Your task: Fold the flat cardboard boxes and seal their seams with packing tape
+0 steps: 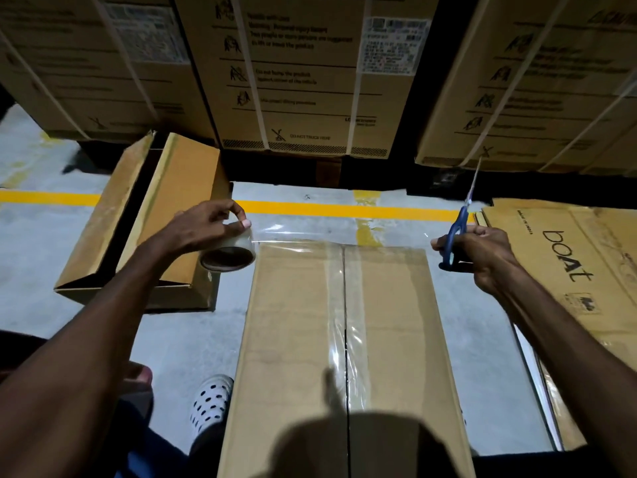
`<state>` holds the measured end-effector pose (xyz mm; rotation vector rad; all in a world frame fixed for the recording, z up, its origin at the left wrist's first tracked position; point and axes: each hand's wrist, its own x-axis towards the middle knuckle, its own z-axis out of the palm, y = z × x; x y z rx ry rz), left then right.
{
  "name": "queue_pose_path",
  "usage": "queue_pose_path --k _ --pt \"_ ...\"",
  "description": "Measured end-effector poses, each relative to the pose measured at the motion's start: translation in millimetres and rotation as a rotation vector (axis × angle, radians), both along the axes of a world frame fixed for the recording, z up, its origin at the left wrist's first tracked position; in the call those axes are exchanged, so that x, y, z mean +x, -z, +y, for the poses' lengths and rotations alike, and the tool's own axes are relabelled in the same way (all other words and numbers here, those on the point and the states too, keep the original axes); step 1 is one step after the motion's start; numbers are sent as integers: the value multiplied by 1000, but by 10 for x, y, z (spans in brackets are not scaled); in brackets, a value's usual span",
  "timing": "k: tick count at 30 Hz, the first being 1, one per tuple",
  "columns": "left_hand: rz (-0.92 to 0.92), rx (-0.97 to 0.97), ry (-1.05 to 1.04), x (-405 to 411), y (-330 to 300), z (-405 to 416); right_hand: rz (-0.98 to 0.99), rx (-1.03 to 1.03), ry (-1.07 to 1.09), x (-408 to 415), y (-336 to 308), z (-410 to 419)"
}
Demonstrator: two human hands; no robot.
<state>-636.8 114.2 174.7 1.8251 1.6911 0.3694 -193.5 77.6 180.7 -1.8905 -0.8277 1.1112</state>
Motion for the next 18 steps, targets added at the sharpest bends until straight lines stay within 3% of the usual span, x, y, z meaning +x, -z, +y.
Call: queue_pose_path --k 7,11,13,18 --pt "231 148 4 133 118 79 44 -3 46 39 16 26" --pt "598 215 101 98 103 58 48 13 68 78 18 36" --pt "606 167 120 78 95 49 39 -9 29 87 29 29" --pt "394 73 66 107 86 65 42 -48 7 112 59 23"
